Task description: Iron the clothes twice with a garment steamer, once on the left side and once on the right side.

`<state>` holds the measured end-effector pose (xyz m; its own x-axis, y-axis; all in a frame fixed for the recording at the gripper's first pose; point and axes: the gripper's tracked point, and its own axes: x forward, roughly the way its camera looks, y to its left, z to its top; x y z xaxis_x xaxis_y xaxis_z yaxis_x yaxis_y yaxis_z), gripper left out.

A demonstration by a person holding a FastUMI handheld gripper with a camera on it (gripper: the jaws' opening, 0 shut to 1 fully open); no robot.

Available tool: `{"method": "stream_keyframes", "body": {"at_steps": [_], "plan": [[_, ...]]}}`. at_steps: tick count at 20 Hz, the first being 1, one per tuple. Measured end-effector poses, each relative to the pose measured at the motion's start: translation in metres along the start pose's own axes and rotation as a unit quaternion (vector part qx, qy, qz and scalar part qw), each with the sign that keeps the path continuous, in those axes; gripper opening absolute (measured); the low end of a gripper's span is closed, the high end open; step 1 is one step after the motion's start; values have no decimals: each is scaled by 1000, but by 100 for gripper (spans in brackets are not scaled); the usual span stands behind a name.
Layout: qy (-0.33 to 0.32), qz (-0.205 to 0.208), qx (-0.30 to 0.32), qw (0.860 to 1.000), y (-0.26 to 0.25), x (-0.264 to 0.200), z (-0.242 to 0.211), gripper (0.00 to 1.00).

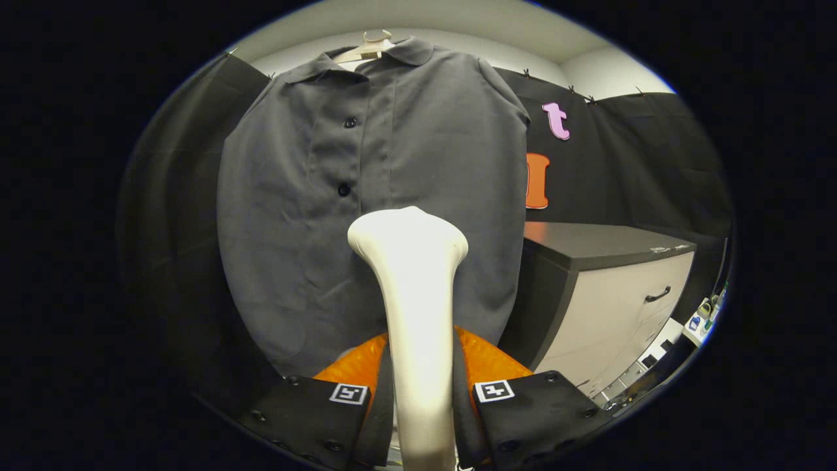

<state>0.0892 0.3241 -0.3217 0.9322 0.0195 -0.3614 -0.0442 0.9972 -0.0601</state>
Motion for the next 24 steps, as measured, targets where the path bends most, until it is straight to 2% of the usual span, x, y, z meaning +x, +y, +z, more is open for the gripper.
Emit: {"method": "stream_keyframes", "body": {"at_steps": [7, 11, 20, 24], "plan": [[-87, 34, -21, 995, 33, -18, 95, 46], [-134, 79, -21, 988, 70, -17, 143, 46], [-152, 154, -16, 976, 138, -2, 174, 46], [-151, 168, -21, 974, 153, 7, 176, 46]]}}
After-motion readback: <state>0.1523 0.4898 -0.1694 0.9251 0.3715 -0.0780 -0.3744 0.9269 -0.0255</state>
